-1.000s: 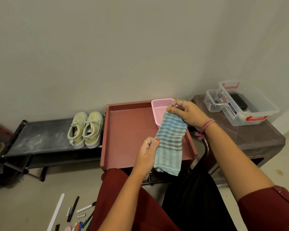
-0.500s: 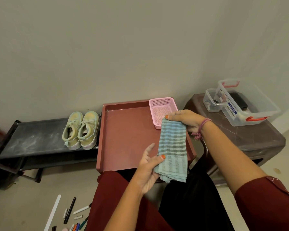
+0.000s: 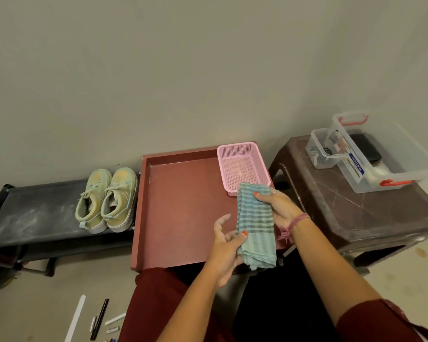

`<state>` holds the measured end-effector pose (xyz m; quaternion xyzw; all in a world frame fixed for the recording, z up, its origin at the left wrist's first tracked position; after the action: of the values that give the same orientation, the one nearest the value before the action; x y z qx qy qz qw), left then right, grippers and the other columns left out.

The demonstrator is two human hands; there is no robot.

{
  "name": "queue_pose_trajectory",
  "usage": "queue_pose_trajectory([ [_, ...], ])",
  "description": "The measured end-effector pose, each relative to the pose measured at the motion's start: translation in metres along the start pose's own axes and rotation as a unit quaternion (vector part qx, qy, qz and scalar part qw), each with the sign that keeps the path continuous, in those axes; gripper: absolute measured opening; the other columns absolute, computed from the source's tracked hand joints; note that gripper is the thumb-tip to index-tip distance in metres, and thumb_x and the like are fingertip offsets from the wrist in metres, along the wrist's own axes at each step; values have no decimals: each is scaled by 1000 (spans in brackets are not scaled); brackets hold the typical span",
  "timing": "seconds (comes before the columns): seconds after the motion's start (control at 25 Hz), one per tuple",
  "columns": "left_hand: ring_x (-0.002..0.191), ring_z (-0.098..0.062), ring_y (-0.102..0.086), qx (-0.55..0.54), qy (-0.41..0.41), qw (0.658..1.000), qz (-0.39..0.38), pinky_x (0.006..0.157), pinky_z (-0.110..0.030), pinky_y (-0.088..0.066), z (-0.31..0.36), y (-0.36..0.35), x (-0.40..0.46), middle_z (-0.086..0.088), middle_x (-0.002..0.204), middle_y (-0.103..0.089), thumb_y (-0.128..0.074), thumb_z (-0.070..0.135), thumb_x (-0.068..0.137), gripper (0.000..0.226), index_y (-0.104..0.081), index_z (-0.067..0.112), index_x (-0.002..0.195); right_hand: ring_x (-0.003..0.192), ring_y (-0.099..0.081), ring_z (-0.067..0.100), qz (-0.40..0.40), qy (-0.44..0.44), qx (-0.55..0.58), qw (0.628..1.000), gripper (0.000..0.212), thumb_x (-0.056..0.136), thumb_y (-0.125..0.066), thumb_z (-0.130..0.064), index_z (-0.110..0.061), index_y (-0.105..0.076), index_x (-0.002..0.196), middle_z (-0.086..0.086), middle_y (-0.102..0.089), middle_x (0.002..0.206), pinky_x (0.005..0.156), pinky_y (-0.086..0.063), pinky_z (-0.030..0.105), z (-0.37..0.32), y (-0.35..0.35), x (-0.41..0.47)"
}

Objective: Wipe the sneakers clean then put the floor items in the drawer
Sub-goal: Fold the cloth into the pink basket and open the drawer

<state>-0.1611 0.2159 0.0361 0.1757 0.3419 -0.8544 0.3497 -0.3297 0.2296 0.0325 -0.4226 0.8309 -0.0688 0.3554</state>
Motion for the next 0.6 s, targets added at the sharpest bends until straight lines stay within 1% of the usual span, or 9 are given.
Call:
queue_pose_trajectory([
  [0.08,94,-21,-67,51,-28,998,8,79,-46,-57,4,-8,15,-6,106,-66,-53,2,95,30,-46,24,115,84,-67,23,42,48,-28,998,37,91,-49,8,-6,-49,125,15,-64,105,65,-60,31,-26,8,21],
  [0.16,100,-18,-67,87,-35,996,0,79,-36,-58,9,-16,33,-1,108,-67,-53,0,95,20,-56,16,106,84,-63,21,88,96,-82,988,37,91,-48,11,-9,-48,122,15,-60,105,64,-59,28,-53,18,44],
  [0.24,97,-15,-67,134,-34,990,4,79,-26,-57,18,-22,55,-1,108,-67,-54,-3,94,24,-64,18,102,82,-62,18,99,113,-138,979,34,92,-48,9,-9,-47,122,13,-59,104,63,-58,25,-73,20,67],
  [0.28,92,-13,-67,159,-36,986,13,79,-25,-56,24,-23,74,-2,105,-67,-53,-4,93,29,-66,21,100,82,-62,17,90,109,-160,977,35,93,-48,8,-7,-46,124,13,-59,105,64,-58,25,-80,20,85],
  [0.36,86,-14,-65,202,-52,978,29,83,-30,-56,39,-25,95,-1,99,-69,-52,-4,90,36,-66,28,98,81,-62,16,72,117,-195,971,34,93,-45,8,-7,-47,124,13,-59,105,65,-58,25,-91,14,102],
  [0.44,86,-17,-65,231,-75,969,47,90,-37,-55,54,-24,127,3,99,-70,-54,1,87,37,-67,29,106,82,-62,15,63,148,-225,961,36,93,-44,10,-13,-50,120,10,-60,102,66,-57,23,-107,9,133],
  [0.48,86,-17,-65,244,-88,964,60,92,-38,-54,60,-21,142,4,100,-71,-56,5,85,37,-68,27,113,83,-62,13,57,171,-257,950,38,92,-44,11,-14,-52,119,8,-61,101,67,-57,22,-115,6,146],
  [0.56,88,-13,-65,281,-109,950,82,94,-34,-52,68,-14,167,4,106,-69,-57,9,85,40,-65,16,123,84,-61,9,51,209,-337,916,39,90,-44,13,-14,-55,116,4,-60,102,68,-55,18,-125,-1,170],
  [0.6,93,-12,-66,299,-112,944,85,96,-34,-52,70,-13,178,3,113,-68,-58,11,85,42,-62,12,127,86,-60,9,49,222,-374,899,38,89,-45,14,-15,-57,110,3,-59,103,69,-54,15,-128,-4,181],
])
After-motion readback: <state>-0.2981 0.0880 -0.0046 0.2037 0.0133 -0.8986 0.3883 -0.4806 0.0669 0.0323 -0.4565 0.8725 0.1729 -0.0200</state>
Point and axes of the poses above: each hand's wrist, its own x-axis towards the middle knuckle, its own y-axis out of the back of the hand, z = x × y, the point moved 7 cm from there along x, towards the middle knuckle
